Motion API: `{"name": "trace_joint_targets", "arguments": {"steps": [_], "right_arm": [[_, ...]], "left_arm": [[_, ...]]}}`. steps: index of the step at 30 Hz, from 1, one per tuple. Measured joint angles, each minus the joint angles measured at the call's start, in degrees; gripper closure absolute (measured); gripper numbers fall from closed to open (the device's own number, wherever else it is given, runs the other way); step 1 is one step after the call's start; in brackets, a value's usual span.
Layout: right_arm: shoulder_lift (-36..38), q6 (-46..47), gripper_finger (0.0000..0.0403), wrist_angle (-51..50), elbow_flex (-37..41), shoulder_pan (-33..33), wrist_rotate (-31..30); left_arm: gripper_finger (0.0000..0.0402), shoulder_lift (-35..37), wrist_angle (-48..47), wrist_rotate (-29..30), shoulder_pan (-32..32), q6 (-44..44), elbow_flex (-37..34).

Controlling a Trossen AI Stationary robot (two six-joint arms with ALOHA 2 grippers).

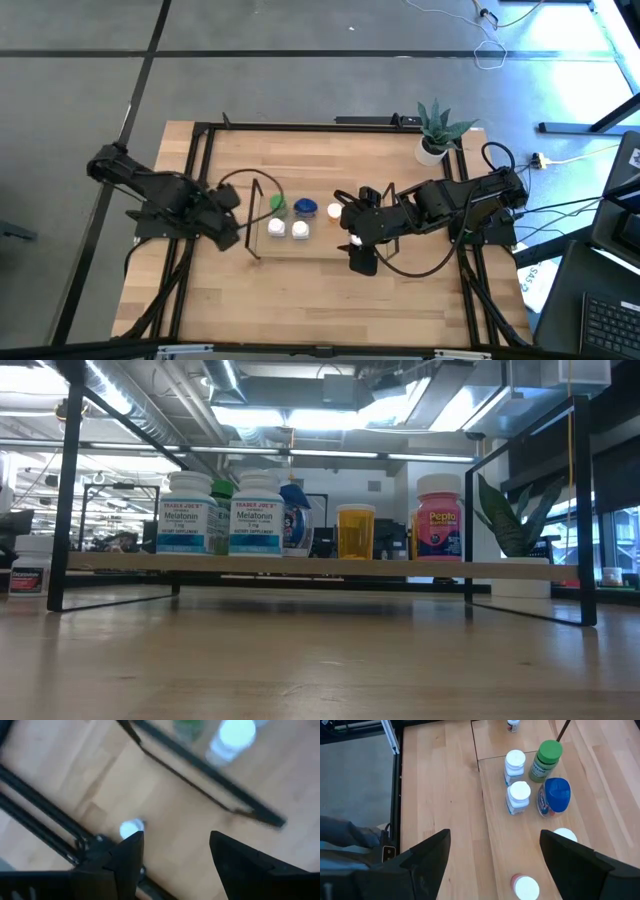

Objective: Pick and place medicine bottles onto shelf by color
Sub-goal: Put the small white pill bottle on the shelf

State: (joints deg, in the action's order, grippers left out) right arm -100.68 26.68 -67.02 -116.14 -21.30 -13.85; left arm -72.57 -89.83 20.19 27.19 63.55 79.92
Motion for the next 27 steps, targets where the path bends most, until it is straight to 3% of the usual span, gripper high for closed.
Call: {"name": "trace_joint_targets", "arguments": {"steps": [10,27], "right_arm": [[0.0,0.0,0.0095,0.0,0.0,0.0,0.0],[0.0,0.0,0.0095,0.0,0.0,0.0,0.0]], "left_arm": [[0.0181,8.5,-0.1,-7.4,-1.3,1.8,-10.8],[0.0182,9.0,7.5,-10.9,-6.3,-6.6,-25.0]]}}
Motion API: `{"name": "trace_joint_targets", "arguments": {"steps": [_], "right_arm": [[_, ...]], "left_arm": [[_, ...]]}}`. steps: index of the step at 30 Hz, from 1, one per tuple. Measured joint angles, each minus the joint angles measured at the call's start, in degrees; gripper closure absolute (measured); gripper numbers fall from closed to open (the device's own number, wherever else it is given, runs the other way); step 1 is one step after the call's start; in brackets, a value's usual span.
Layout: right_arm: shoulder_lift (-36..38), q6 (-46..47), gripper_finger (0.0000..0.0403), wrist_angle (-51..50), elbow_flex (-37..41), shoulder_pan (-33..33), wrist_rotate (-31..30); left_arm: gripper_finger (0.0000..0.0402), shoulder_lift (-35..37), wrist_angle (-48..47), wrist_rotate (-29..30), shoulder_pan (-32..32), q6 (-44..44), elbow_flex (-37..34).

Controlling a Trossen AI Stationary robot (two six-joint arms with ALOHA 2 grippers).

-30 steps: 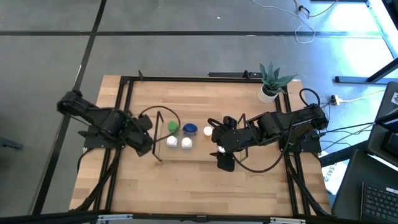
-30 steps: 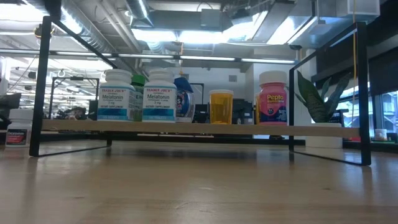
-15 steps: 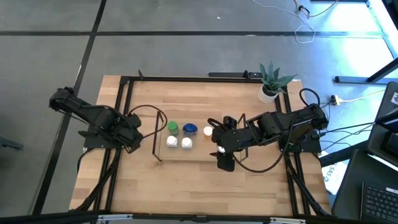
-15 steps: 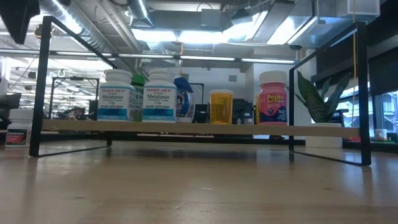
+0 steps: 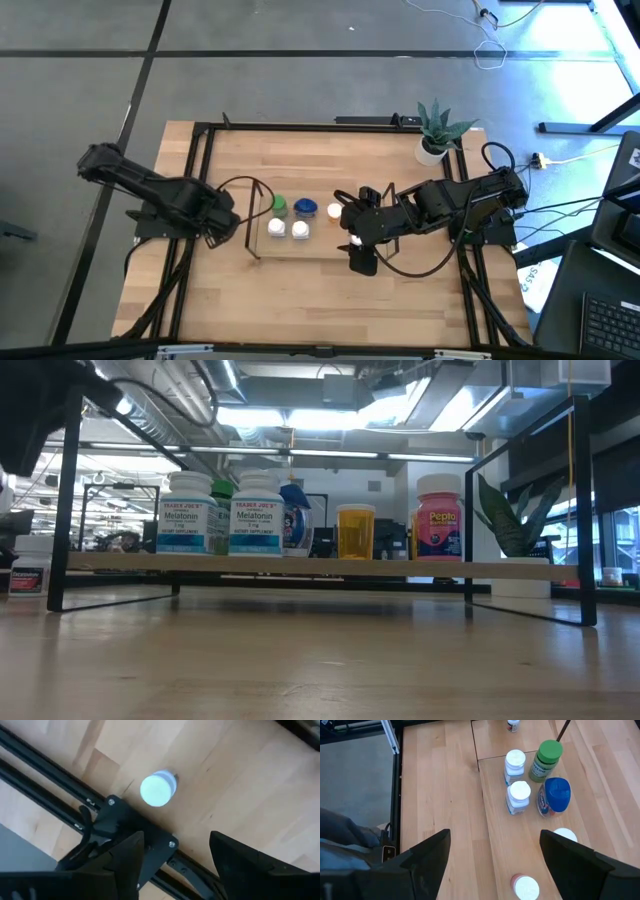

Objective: Pick and place medicine bottles onto shelf by color
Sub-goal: Put the small white pill bottle on the shelf

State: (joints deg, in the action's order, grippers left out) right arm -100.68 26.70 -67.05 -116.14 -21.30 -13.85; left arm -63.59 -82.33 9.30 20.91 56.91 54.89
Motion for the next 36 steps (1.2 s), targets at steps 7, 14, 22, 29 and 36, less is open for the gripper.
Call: {"name": "trace_joint_targets", "arguments": {"steps": [7,14,22,29,36], "right_arm": [[0.0,-0.1,0.0095,0.0,0.0,0.0,0.0],[0.0,0.0,0.0095,0.0,0.0,0.0,0.0],[0.0,-0.1,0.0095,0.0,0.0,0.0,0.0],[0.0,0.0,0.0095,0.0,0.0,0.0,0.0],[0.0,-0.1,0.0095,0.0,0.0,0.0,0.0]], "left_arm": [[0.0182,0.0,4.2,0.0,-3.1,-4.1,-4.4],[0.0182,0.0,6.9,0.4,-7.7,-7.8,-7.8],[0.0182,0.0,9.9,-0.1,-11.5,-9.6,-11.5],[0.0182,0.0,11.4,1.2,-13.2,-11.0,-12.6],[0.0182,0.0,12.7,0.5,-14.6,-12.9,-12.6]]}}
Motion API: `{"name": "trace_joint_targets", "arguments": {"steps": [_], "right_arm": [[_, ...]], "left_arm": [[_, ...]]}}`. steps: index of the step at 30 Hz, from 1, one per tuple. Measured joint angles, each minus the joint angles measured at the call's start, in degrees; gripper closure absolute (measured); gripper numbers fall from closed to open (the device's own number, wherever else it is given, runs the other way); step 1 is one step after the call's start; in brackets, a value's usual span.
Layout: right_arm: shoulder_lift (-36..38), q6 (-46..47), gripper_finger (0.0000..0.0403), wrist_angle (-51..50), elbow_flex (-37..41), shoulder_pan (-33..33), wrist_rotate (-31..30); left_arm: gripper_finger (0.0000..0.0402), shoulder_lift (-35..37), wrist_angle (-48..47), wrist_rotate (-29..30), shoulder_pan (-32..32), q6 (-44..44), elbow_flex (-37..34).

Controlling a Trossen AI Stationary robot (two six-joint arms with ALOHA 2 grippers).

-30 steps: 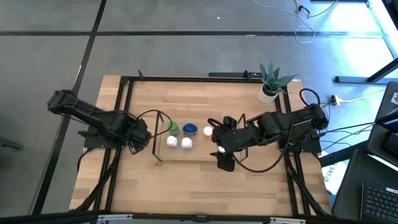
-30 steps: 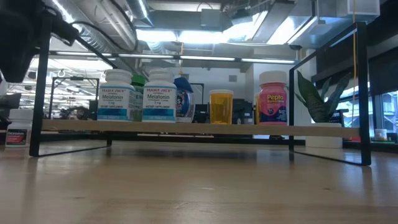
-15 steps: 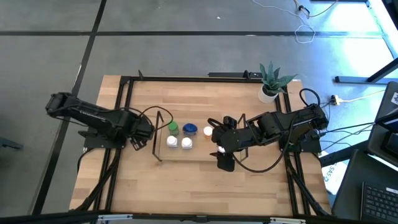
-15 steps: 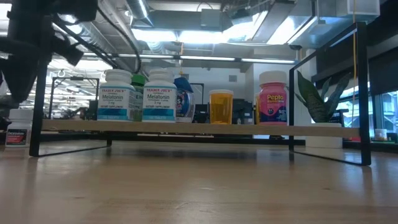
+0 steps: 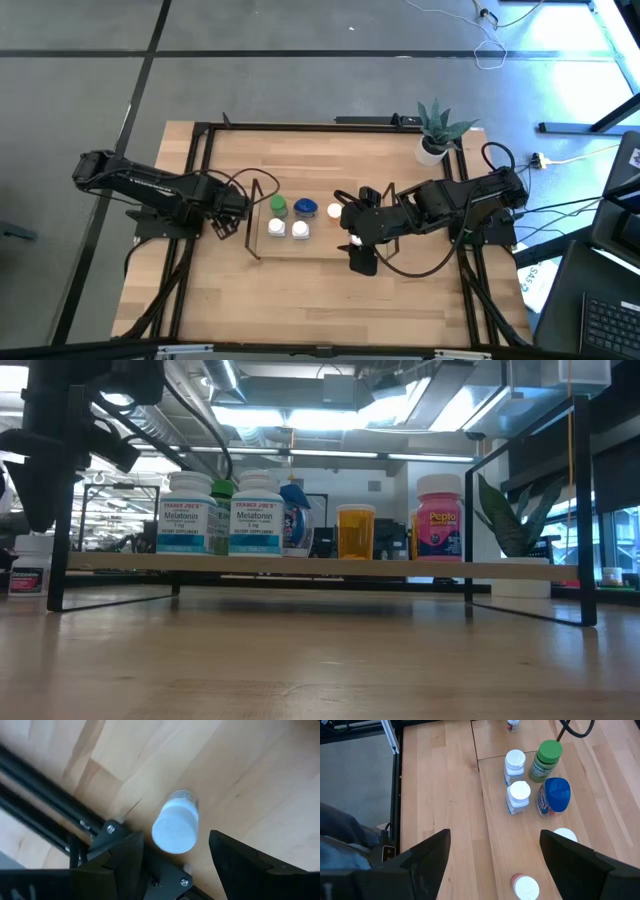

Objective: Pick and place medicine bottles onto shelf by color
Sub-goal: Put the small white pill bottle on the shelf

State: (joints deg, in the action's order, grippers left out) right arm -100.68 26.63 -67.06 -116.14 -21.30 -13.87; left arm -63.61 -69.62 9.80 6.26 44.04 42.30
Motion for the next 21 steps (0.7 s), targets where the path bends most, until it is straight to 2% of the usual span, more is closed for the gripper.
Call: {"name": "trace_joint_targets", "arguments": {"steps": [9,21], "right_arm": [[0.0,0.0,0.0095,0.0,0.0,0.0,0.0],[0.0,0.1,0.0095,0.0,0.0,0.0,0.0]], "left_arm": [[0.0182,0.0,0.3,-0.4,0.0,-3.7,0.0],[0.0182,-2.7,0.7,-2.0,-1.7,-2.3,0.0]]}}
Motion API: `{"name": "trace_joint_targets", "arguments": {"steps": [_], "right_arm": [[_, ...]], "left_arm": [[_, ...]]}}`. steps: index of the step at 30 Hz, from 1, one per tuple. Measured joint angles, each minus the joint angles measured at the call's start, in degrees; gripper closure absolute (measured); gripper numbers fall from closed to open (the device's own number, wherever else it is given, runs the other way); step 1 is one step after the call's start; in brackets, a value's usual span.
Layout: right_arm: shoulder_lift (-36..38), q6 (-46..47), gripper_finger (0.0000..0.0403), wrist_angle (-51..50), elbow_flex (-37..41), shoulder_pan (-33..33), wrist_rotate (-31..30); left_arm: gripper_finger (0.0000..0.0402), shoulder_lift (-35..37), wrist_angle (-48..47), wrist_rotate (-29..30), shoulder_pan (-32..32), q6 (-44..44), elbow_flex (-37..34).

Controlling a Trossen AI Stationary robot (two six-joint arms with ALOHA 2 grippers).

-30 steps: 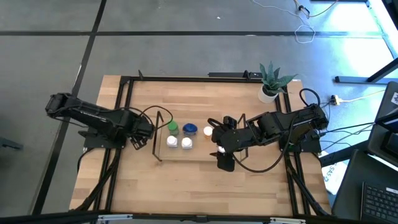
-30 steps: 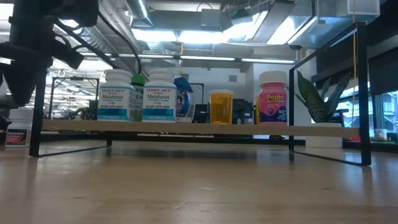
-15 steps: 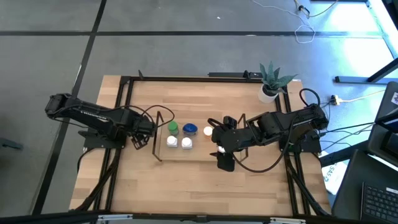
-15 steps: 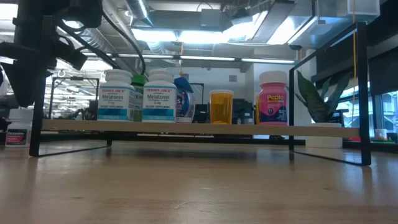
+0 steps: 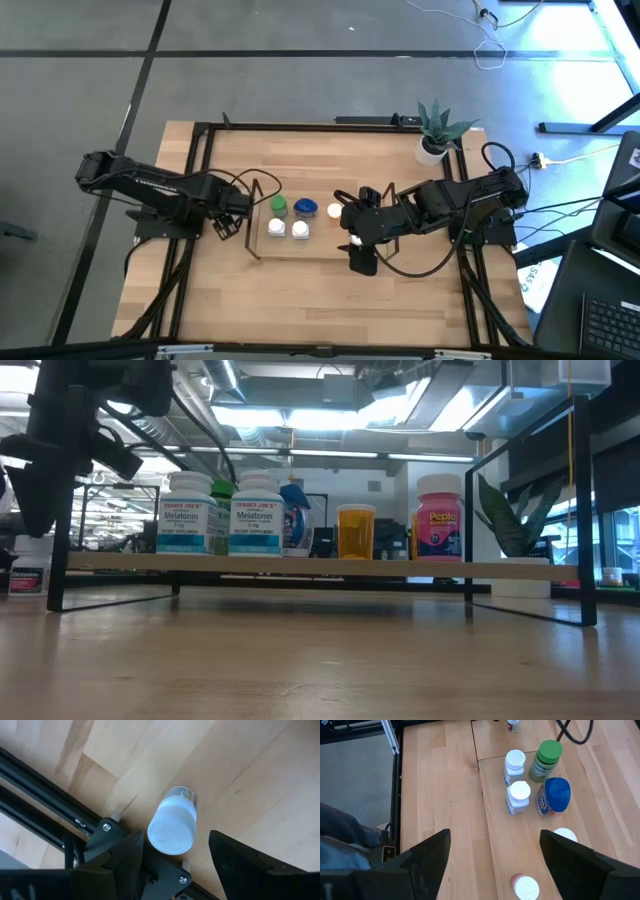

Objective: Pick and place medicine bottles onto shelf by color
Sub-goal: Put the small white pill bottle on the shelf

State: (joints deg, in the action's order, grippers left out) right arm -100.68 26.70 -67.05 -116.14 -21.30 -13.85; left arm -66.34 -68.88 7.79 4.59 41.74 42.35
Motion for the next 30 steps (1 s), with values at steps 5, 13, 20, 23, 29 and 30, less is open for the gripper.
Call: {"name": "trace_joint_targets", "arguments": {"steps": [5,13,20,23,29,30], "right_arm": [[0.0,0.0,0.0095,0.0,0.0,0.0,0.0],[0.0,-0.1,0.0095,0.1,0.0,0.0,0.0],[0.0,0.0,0.0095,0.1,0.0,0.0,0.0],[0.0,-0.1,0.0095,0.1,0.0,0.0,0.0],[0.0,0.0,0.0095,0.1,0.0,0.0,0.0],[0.0,0.0,0.0095,0.1,0.0,0.0,0.0]], "left_arm": [[0.0182,-2.6,0.1,0.0,0.0,0.2,0.0],[0.0182,-5.4,0.6,0.1,0.0,0.2,0.0],[0.0182,-5.4,0.4,0.4,0.0,0.1,0.0],[0.0182,-5.4,0.4,0.4,0.0,0.2,0.0],[0.0182,-5.4,0.6,1.6,0.0,1.4,0.0],[0.0182,-5.4,0.5,1.7,0.0,1.4,0.0]]}}
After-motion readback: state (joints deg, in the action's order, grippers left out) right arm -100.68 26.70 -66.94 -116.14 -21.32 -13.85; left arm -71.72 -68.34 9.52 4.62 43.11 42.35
